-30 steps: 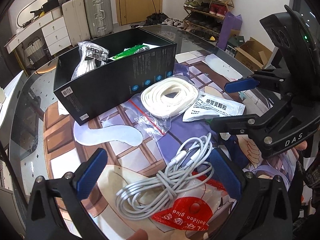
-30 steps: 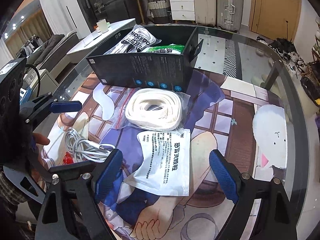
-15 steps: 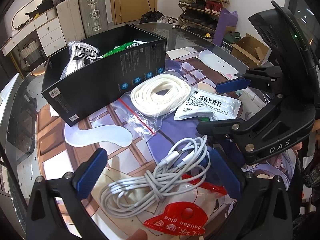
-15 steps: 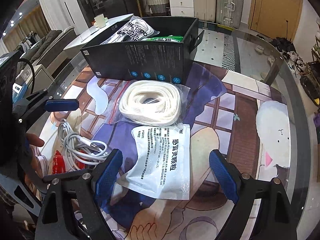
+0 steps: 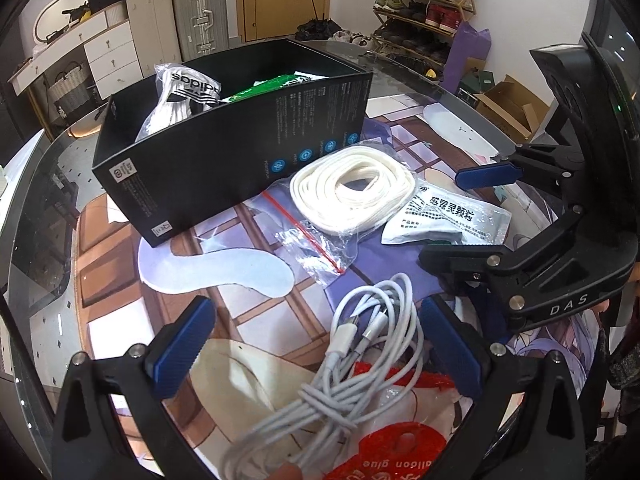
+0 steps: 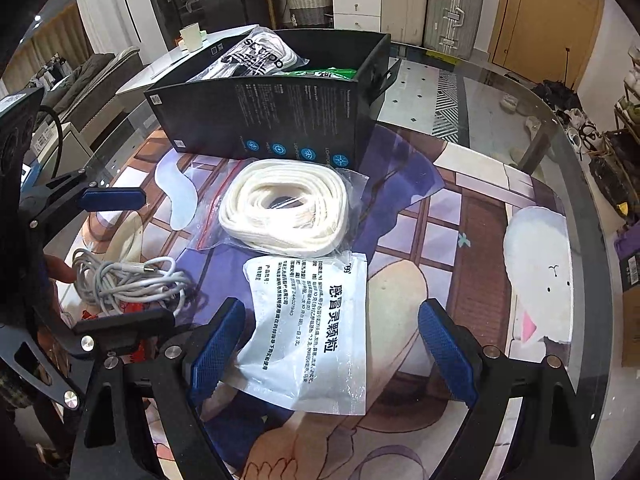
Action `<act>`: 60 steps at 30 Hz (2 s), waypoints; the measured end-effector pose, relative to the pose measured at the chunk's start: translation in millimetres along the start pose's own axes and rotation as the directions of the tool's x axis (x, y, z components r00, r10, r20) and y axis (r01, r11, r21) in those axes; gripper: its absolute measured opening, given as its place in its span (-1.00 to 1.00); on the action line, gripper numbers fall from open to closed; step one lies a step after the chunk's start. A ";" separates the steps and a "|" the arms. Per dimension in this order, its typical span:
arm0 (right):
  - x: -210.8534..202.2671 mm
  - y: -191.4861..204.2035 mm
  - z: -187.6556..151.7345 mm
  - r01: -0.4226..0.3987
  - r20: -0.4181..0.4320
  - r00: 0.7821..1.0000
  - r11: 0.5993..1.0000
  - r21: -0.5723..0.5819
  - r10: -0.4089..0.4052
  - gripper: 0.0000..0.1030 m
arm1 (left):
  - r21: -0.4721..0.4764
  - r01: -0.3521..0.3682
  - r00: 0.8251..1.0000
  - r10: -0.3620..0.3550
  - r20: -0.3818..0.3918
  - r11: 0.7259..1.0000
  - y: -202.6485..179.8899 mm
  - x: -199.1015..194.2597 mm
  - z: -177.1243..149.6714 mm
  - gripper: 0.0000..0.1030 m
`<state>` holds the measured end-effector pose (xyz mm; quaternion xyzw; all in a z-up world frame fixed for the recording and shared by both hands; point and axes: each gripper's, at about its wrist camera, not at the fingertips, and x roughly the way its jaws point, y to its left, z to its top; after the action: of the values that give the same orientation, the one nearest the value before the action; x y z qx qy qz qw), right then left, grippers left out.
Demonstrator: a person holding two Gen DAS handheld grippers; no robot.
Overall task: Organize soft objects
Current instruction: 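Grasp the coiled white cable with the left gripper while the right grasps the white sachet, then lift the white cable and white sachet and carry both over the black box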
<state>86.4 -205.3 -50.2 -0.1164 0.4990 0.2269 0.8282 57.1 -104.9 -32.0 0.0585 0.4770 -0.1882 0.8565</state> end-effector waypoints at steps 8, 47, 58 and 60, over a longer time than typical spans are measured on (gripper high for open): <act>2.0 2.2 0.1 0.024 0.005 1.000 1.000 -0.011 -0.024 0.69 | -0.017 -0.005 1.000 0.005 0.000 1.000 13.2 -2.6 -0.7 0.87; -3.5 3.6 1.7 0.032 0.012 0.999 0.999 0.004 -0.032 -0.15 | -0.020 -0.060 0.998 0.060 -0.012 0.998 36.0 -19.1 -11.5 -0.48; -3.2 0.6 5.7 0.001 0.020 1.000 1.000 0.027 -0.001 -0.21 | -0.012 -0.069 0.997 0.068 -0.025 0.998 37.1 -36.7 -22.2 0.02; -2.8 0.7 6.5 -0.005 0.022 1.000 1.000 0.029 0.004 -0.21 | -0.006 -0.070 0.997 0.070 -0.042 0.998 36.4 -32.3 -25.2 -0.02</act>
<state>90.0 -202.7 -44.6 -0.1008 0.4935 0.2226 0.8347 35.5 -55.6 -21.4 0.0756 0.4931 -0.1550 0.8527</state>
